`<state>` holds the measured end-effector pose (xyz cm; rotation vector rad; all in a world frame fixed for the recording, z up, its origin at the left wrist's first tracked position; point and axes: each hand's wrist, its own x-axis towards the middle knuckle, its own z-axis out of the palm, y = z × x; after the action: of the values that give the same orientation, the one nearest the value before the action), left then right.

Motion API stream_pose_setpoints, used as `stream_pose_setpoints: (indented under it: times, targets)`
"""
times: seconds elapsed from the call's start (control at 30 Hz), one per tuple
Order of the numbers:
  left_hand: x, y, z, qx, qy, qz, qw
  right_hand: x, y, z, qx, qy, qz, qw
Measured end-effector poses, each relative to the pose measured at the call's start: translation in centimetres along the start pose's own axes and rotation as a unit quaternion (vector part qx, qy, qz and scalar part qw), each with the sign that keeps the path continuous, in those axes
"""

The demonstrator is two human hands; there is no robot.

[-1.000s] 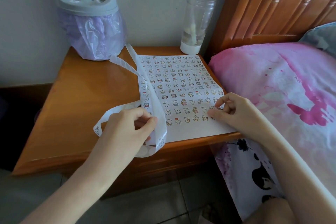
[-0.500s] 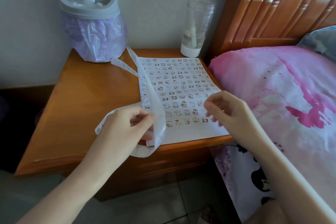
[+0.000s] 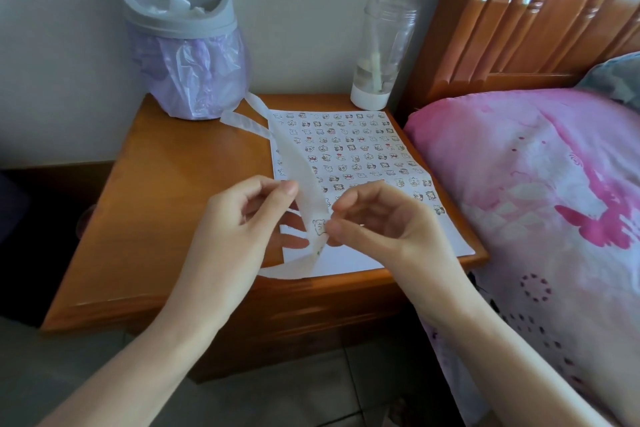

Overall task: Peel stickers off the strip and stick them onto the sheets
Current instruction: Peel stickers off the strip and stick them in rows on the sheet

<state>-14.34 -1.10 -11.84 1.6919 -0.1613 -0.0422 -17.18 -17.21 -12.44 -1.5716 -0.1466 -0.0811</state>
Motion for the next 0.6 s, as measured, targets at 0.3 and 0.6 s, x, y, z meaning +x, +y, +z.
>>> stream_pose_setpoints:
  times: [0.3,0.6]
  targets:
    - [-0.27,-0.14,0.11,0.034,-0.067,-0.001,0.997,-0.01,0.65,-0.37,-0.07,0.023,-0.023,0.997]
    - [-0.29,-0.26,-0.05,0.026,-0.057,0.009,0.998,0.0,0.59,-0.12,-0.121,0.035,-0.029,0.992]
